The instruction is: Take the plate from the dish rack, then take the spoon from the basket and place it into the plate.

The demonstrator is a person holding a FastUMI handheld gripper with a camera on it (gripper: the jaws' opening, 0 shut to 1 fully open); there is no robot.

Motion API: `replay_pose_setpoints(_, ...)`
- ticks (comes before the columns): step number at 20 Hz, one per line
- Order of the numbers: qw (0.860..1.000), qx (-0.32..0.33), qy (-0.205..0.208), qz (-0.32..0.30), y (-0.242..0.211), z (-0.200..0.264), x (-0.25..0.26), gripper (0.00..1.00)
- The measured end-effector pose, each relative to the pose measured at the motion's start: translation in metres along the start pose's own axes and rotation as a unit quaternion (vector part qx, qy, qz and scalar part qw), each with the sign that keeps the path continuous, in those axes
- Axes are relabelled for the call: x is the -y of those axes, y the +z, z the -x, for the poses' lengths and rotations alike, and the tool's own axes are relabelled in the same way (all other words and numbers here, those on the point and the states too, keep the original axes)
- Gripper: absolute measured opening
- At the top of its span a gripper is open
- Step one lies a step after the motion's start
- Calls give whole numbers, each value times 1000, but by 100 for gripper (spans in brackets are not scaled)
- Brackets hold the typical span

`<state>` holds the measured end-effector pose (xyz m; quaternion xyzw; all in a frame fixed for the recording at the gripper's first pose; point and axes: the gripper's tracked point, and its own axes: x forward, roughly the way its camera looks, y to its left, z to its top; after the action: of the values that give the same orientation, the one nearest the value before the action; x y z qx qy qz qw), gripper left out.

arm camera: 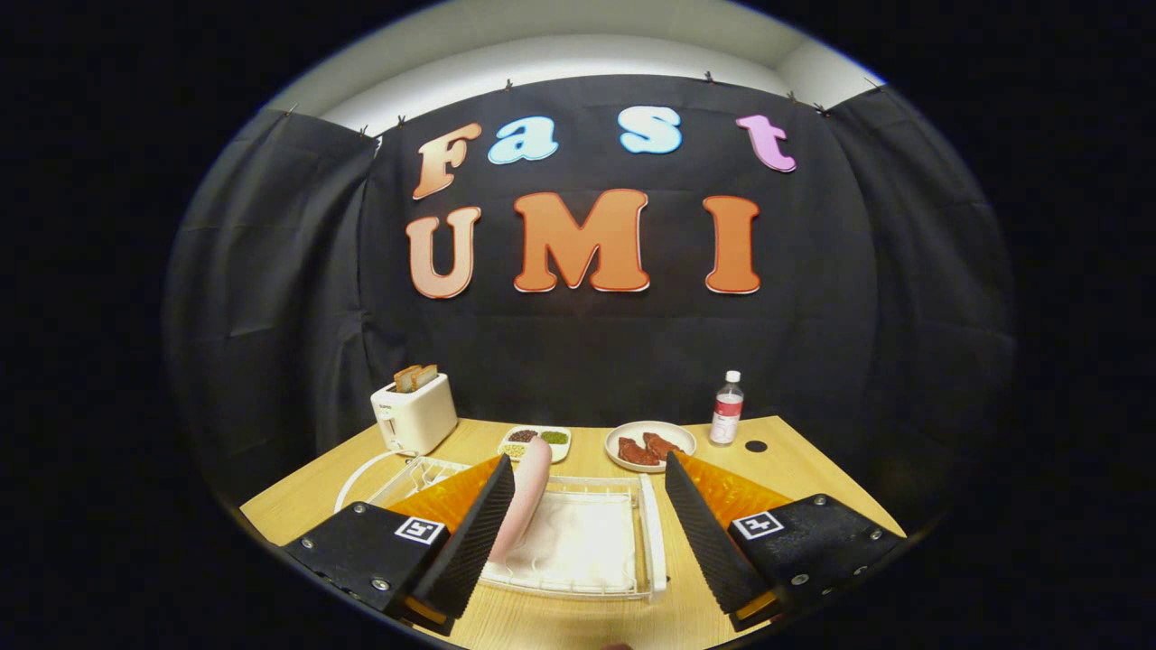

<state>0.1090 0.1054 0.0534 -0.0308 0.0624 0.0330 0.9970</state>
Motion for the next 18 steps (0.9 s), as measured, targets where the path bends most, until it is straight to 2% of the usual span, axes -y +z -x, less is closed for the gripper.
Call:
replay_pose_setpoints(3,999,-38,18,29,-3,-26,-32,100)
replay_pose_setpoints(6,996,-78,30,20,-14,-45,-57,100)
replay_pose_setpoints(11,991,-120,-18,49,-33,-85,-50,100)
replay_pose_setpoints(15,981,-181,-56,39,-66,-107,-33,100)
replay_pose_setpoints(17,977,-200,-68,23,-78,-116,-27,89)
replay_pose_setpoints(18,976,-206,-68,11,-80,-119,-27,75)
